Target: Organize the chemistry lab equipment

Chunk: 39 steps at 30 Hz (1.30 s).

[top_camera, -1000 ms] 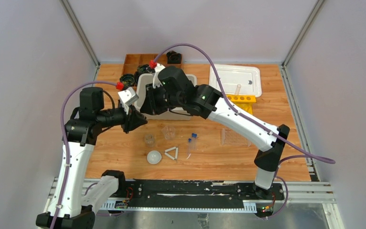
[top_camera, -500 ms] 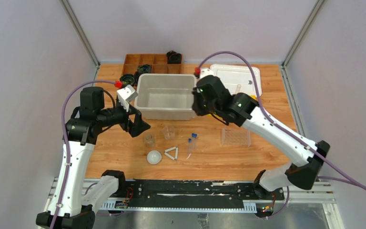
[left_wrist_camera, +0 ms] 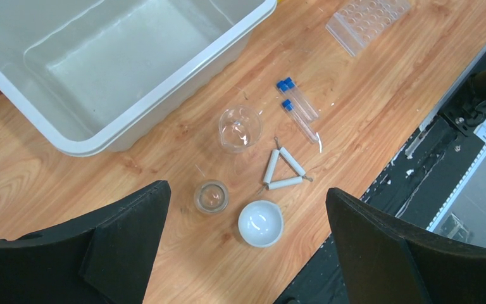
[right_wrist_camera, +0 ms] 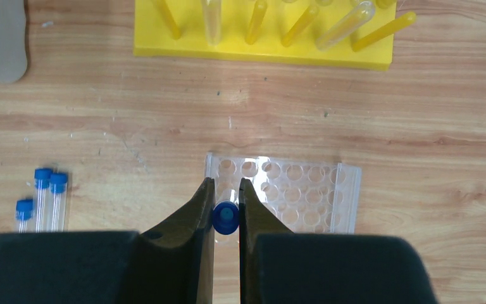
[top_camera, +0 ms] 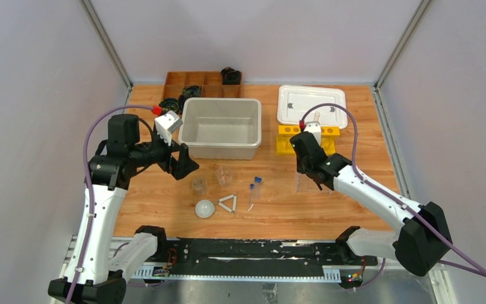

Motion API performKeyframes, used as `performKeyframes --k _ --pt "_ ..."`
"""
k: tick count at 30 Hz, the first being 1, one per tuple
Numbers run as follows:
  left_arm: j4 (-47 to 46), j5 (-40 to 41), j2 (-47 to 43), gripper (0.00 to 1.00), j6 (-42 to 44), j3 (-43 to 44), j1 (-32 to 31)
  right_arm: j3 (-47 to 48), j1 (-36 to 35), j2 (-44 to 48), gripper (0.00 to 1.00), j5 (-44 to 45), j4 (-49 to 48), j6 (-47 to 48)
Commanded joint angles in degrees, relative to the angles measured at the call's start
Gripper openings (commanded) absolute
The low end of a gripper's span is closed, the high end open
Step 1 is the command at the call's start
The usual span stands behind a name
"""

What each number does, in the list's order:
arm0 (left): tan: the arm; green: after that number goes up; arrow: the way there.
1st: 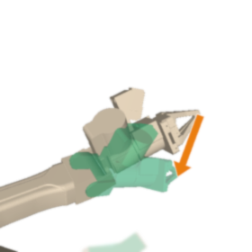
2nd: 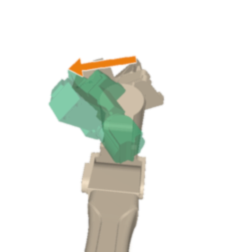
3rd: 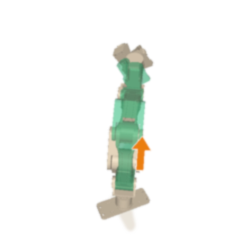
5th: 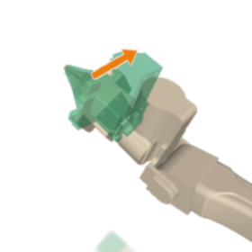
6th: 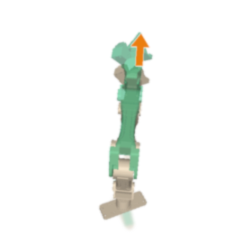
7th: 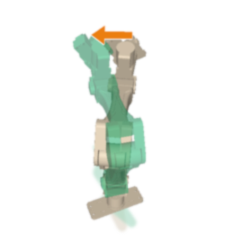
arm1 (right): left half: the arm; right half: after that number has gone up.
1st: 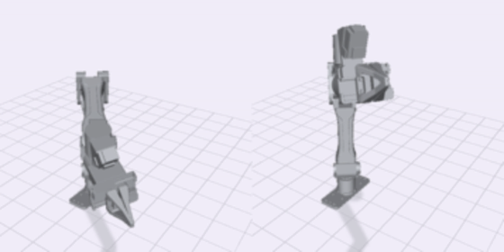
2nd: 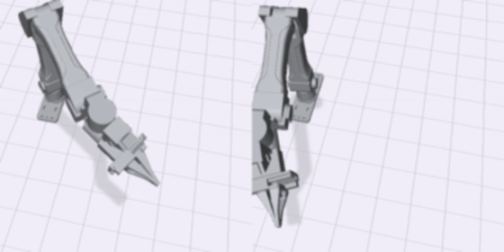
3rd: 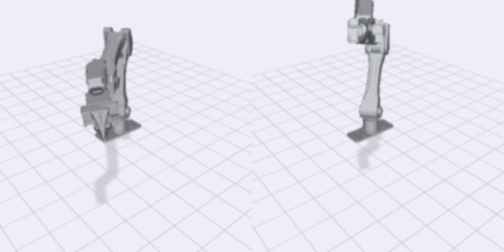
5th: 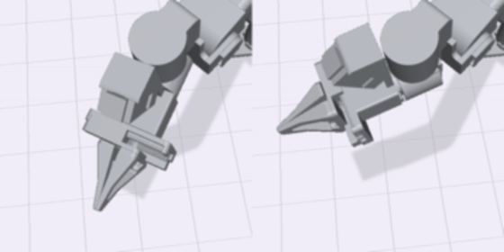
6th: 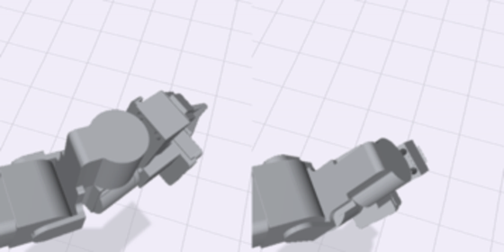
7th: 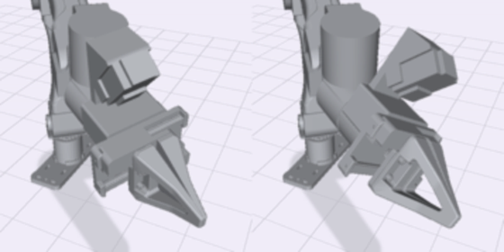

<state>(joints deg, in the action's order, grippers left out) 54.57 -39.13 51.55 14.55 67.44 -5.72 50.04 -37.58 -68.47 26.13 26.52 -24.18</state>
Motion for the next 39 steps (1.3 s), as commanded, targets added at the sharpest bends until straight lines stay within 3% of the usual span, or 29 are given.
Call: performKeyframes --k 1,11,28,39 --pt "-0.43 0.84 -0.13 1.00 -0.45 0.43 -0.11 -3.14 2.75 -0.32 0.00 1.94 -10.49 -1.07" --pt "-0.41 1.01 -0.28 1.00 -0.11 0.10 -0.14 -7.52 4.72 -2.27 0.00 -0.10 -16.17 -1.92" --pt "-0.43 1.34 -0.28 1.00 0.30 -0.02 -0.09 -8.49 5.50 -3.25 0.00 -1.96 -15.26 -3.35" --pt "-0.42 1.61 0.65 1.00 0.29 0.51 -0.09 -6.83 5.51 1.71 0.00 -2.98 -12.51 -2.12"
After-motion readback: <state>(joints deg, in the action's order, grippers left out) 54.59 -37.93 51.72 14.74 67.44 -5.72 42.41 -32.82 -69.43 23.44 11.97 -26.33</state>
